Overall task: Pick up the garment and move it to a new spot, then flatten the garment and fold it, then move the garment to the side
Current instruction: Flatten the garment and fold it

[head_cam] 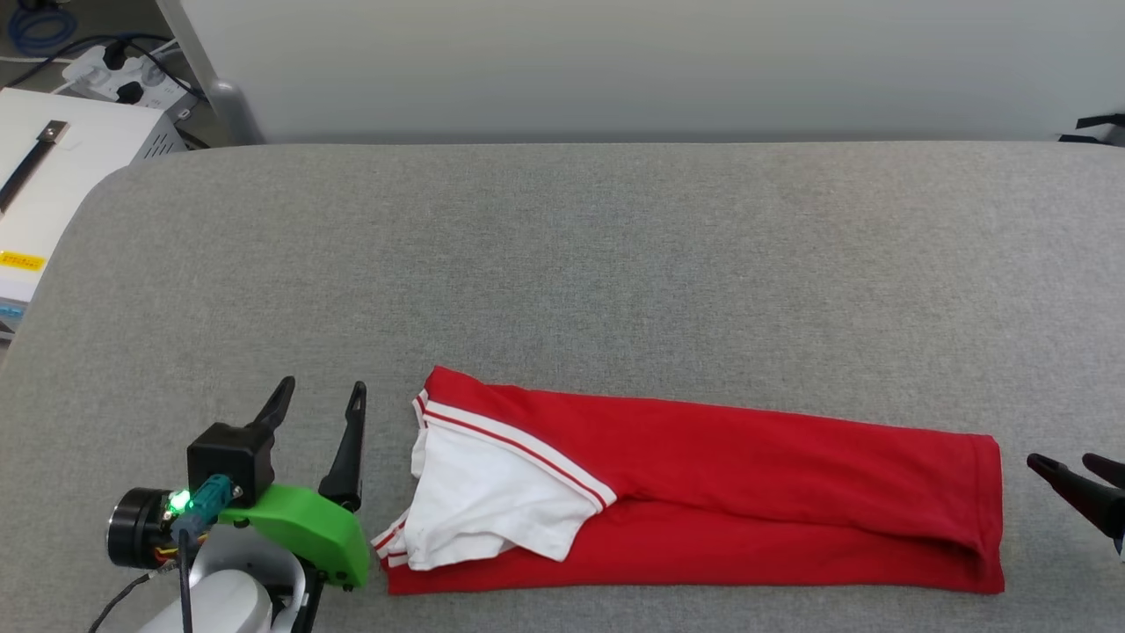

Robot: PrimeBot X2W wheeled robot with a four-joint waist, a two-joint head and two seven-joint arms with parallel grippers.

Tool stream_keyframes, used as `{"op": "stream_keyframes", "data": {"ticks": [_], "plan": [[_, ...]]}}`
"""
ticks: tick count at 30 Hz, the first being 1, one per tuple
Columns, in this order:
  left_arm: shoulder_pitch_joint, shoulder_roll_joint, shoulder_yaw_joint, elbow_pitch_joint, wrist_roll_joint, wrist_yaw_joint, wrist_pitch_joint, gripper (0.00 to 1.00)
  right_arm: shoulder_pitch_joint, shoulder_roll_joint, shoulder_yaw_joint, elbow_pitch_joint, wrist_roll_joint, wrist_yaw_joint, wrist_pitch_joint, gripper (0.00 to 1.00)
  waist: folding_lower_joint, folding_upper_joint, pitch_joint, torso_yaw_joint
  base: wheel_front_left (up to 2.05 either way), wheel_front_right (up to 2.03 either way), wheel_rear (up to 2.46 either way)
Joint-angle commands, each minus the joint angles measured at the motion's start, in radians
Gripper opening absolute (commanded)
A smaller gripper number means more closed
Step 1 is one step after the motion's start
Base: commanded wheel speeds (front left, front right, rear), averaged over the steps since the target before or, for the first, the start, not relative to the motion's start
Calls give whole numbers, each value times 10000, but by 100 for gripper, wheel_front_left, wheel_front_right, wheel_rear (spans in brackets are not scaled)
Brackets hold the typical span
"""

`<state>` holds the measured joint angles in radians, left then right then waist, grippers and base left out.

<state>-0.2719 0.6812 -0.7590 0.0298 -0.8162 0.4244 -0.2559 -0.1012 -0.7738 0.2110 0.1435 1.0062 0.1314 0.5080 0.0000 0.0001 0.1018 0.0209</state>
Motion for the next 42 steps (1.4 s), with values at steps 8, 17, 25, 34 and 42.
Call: {"op": "stream_keyframes", "data": {"ticks": [8, 17, 25, 34, 42], "plan": [[1228, -1157, 1924, -466, 2158, -314, -57, 100, -62, 631, -251, 502, 68, -7, 1015, 100, 0, -1, 383, 383, 0, 0, 0], [2071, -2428, 3690, -641, 3836, -823, -58, 100, -411, 1260, -42, 1510, -352, -7, 1067, 100, 0, -1, 790, 766, 0, 0, 0], [2527, -3449, 4609, -586, 4863, -1405, -58, 100, -533, 1781, 522, 1858, -10, -7, 1068, 100, 0, -1, 958, 929, 0, 0, 0], [2926, -4510, 5635, -344, 5785, -2223, -58, 100, -472, 1719, 1159, 1648, 177, -7, 915, 57, 0, -1, 859, 879, 0, 0, 0], [3125, -5118, 6335, -201, 6445, -2959, -59, 100, -536, 1293, 924, 1933, 78, -7, 303, 0, 0, -1, 599, 730, 0, 0, 0]]}}
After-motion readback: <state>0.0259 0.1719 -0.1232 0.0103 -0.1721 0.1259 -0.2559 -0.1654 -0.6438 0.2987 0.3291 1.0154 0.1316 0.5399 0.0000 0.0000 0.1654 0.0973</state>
